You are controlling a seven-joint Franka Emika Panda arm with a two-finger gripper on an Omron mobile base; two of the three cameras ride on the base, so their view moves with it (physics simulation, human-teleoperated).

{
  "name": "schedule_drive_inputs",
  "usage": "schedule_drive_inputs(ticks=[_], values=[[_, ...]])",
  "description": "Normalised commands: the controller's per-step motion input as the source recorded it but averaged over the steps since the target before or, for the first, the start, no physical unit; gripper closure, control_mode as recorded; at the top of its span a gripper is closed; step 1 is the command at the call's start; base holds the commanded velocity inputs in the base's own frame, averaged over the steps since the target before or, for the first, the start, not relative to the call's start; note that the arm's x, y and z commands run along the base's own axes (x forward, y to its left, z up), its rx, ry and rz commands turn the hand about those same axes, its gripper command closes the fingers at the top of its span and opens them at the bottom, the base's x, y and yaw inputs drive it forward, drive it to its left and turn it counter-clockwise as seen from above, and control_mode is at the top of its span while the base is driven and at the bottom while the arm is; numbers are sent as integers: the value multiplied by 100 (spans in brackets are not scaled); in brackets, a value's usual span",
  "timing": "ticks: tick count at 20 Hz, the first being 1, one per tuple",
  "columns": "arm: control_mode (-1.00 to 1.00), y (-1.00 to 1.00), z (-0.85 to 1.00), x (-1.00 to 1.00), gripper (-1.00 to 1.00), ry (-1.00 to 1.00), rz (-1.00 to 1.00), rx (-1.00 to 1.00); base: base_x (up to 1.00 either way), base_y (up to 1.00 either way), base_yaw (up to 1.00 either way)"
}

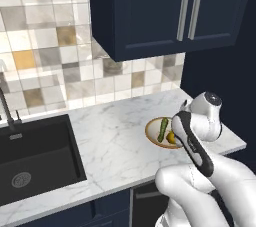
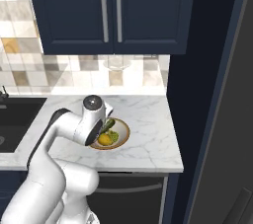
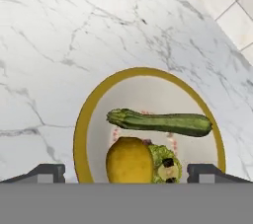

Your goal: Take the squash, broccoli, and lemon from the freezer and place them in the bowl on the counter.

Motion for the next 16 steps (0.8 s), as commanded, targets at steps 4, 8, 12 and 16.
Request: schedule_drive_inputs(ticks=[4,8,12,16], values=[[-100,30,78,-64,-100,-27,-8,0,0,0,0],[-100,10,90,-61,-100,-19,-9,0,0,0,0],[-100,4,88,-57,-100,-13,-5,0,0,0,0],[-100,7,52,-86,-100,-9,-2,2,0,0,0]])
